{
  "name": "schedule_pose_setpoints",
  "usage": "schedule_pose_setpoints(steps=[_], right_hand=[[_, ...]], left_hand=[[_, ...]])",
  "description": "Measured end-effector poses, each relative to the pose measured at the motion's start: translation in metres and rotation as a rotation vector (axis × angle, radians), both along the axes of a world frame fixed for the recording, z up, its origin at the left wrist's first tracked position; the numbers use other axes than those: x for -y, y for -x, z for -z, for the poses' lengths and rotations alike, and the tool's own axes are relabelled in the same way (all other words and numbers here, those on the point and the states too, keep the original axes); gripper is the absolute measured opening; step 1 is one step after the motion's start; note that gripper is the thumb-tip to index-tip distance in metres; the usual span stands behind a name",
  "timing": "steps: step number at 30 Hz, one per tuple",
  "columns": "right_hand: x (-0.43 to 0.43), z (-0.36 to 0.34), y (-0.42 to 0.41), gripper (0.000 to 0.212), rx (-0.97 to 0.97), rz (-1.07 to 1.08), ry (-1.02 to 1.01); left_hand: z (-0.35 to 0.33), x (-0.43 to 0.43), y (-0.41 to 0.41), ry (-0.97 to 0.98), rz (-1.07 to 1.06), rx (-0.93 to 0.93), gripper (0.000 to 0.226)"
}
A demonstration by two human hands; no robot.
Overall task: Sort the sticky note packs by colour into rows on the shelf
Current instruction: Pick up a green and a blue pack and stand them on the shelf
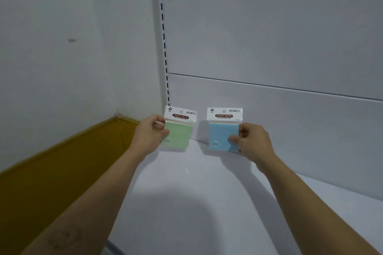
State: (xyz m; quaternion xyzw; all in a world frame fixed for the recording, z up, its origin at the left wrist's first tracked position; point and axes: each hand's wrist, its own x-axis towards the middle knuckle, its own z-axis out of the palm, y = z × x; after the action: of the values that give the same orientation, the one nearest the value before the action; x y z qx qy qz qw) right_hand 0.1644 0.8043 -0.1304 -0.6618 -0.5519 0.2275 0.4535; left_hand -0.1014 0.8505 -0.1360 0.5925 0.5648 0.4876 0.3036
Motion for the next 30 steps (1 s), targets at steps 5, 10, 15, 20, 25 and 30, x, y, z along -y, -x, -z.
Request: schedule_pose_setpoints(steps=[5, 10, 15, 20, 25, 30], right_hand=[[-0.010, 0.010, 0.020, 0.008, 0.000, 0.093, 0.038], [-0.025, 0.026, 0.045, 0.008, 0.003, 0.193, 0.057], [-0.040, 0.041, 0.067, 0.011, -0.014, 0.289, 0.075], [-0.050, 0.053, 0.081, 0.017, 0.002, 0.355, 0.052], [-0.048, 0.066, 0.085, 0.008, -0.007, 0.379, -0.001], [-0.048, 0.069, 0.083, 0.015, -0.009, 0.346, 0.003]], left_hand=[[0.016, -0.043, 0.007, 0.019, 0.086, 0.052, 0.025], [0.034, -0.081, 0.006, 0.050, 0.152, 0.133, 0.026], [0.056, -0.101, -0.001, 0.017, 0.129, 0.215, 0.021], [0.067, -0.118, 0.001, 0.002, 0.130, 0.232, 0.021], [0.073, -0.125, 0.000, -0.060, 0.158, 0.191, 0.020], [0.076, -0.123, -0.001, -0.046, 0.167, 0.179, 0.014]])
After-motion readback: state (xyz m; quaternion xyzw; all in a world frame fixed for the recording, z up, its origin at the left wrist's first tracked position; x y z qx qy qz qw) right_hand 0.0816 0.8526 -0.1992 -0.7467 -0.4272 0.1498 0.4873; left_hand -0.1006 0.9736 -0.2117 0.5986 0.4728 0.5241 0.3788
